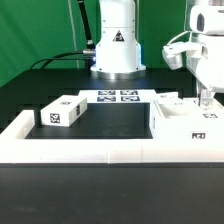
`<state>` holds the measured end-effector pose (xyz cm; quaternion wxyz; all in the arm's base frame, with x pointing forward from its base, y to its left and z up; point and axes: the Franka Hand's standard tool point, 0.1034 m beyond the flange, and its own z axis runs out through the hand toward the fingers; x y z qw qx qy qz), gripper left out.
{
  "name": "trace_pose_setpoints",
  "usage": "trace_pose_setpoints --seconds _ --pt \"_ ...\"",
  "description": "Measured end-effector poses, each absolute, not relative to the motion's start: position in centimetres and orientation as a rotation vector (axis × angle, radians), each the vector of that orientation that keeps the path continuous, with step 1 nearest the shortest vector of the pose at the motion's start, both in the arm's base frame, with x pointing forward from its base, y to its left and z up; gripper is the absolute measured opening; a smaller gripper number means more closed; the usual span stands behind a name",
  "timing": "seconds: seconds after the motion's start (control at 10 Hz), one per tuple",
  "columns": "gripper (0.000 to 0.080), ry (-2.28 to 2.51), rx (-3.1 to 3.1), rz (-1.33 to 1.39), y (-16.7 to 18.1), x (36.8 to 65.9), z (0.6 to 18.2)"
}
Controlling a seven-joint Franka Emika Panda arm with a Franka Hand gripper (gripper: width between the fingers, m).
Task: Assemble cabinet
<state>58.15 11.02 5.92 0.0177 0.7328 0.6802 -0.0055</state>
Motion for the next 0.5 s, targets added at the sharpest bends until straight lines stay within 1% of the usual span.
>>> trace_pose_setpoints --seconds 0.3,0.4,0.5 --pt "0.0070 2.114 2.280 -0.036 10.99 58.15 5.96" --pt "0.0131 2.115 2.279 -0.035 11.07 58.15 6.01" --pt "0.0265 2.116 2.279 -0.038 11.07 58.11 6.00"
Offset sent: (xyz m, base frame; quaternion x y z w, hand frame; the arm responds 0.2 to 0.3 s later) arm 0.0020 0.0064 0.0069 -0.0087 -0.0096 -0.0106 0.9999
